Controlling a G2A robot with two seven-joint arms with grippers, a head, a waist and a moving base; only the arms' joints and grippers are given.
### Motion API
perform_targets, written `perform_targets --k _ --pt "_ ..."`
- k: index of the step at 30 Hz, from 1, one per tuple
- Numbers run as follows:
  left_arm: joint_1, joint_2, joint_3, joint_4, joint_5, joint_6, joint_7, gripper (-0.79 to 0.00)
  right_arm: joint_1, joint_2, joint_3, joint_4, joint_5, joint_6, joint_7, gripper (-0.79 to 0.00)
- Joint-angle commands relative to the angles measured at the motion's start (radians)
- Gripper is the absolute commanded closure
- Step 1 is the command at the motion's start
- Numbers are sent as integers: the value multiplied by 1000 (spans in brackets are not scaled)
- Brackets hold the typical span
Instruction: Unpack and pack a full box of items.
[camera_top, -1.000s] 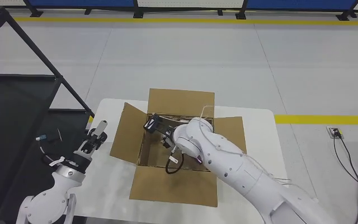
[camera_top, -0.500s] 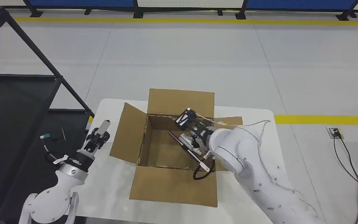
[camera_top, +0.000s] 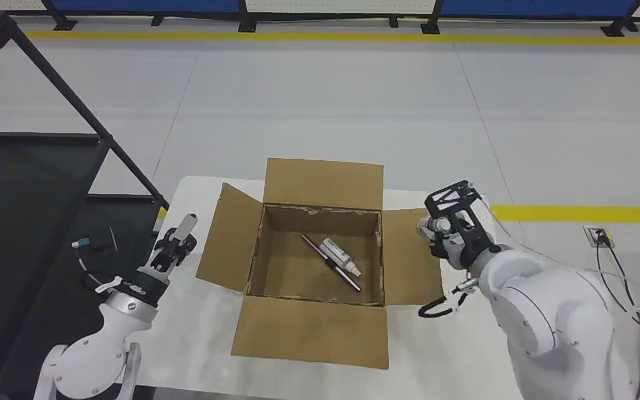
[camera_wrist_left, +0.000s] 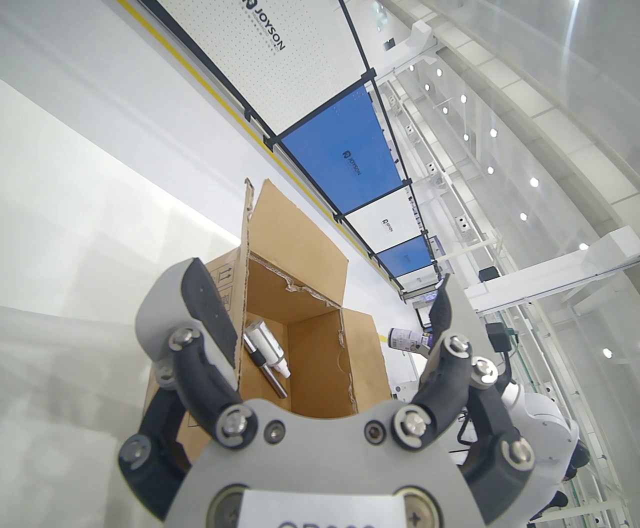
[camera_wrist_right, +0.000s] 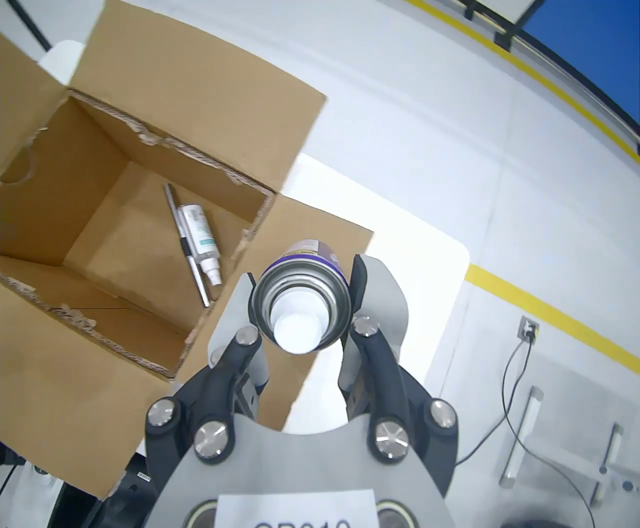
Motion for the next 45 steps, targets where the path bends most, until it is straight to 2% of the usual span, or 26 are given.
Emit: perform_targets --k 1,6,11,19,27,36,37,39,42,45 --pt "0 0 0 0 0 0 0 -785 -2 2 13 2 -13 9 21 0" --pt "0 0 0 0 0 0 0 -785 8 7 48 54 -45 41 48 0" --pt "0 0 0 0 0 0 0 -785 25 13 102 169 -7 33 40 0" --pt "0 0 0 0 0 0 0 -785 45 26 189 443 97 -54 -75 0" --pt "0 0 0 0 0 0 0 -785 59 34 186 638 121 -82 -205 0" --pt "0 0 0 0 0 0 0 -785 98 41 158 727 129 -95 -201 0" --pt "0 0 0 0 0 0 0 -785 102 42 155 735 130 -96 -198 -25" --pt "0 0 0 0 0 0 0 -785 112 44 149 751 134 -97 -191 -209" --pt "0 0 0 0 0 0 0 -785 129 45 136 779 135 -96 -186 -296" --pt "0 0 0 0 0 0 0 -785 139 47 128 795 140 -95 -191 -317"
